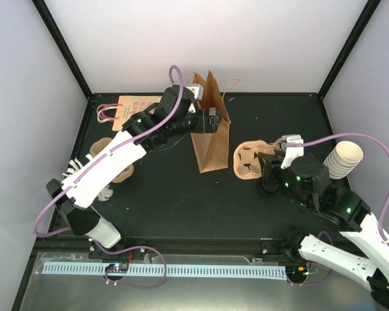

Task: Pack the takeout coffee

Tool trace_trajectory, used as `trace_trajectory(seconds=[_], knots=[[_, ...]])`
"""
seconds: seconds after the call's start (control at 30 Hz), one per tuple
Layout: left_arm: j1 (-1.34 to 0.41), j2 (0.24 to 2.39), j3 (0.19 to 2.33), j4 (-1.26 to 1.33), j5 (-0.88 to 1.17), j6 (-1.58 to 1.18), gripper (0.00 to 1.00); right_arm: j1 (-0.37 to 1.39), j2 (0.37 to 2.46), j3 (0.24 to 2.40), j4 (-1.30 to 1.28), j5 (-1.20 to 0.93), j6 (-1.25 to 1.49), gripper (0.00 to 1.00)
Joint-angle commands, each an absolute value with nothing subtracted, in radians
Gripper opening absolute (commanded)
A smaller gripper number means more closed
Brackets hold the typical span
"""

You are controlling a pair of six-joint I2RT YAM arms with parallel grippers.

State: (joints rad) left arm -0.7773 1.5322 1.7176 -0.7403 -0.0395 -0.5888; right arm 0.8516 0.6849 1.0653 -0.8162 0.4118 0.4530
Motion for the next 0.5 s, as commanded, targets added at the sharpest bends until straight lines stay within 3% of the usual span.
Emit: trace_trajectory(seconds=[0.0, 0.23, 0.47], knots=[[-0.803, 1.603, 1.845, -0.808, -0.159, -0.629, 0.98, 0.854, 0.657, 1.048, -0.803, 0.449, 0.45, 0.47], [-0.802, 1.782, 2.105, -1.08, -0.438, -0.722, 0.92, 0.854, 0.623, 1.039, -0.799, 0.435, 0.45, 0.47], [-0.749, 1.824, 2.117, -1.082, -0.401, -0.709, 0.85, 0.854, 0.611, 1.035, -0.81, 0.431, 0.45, 0.47]])
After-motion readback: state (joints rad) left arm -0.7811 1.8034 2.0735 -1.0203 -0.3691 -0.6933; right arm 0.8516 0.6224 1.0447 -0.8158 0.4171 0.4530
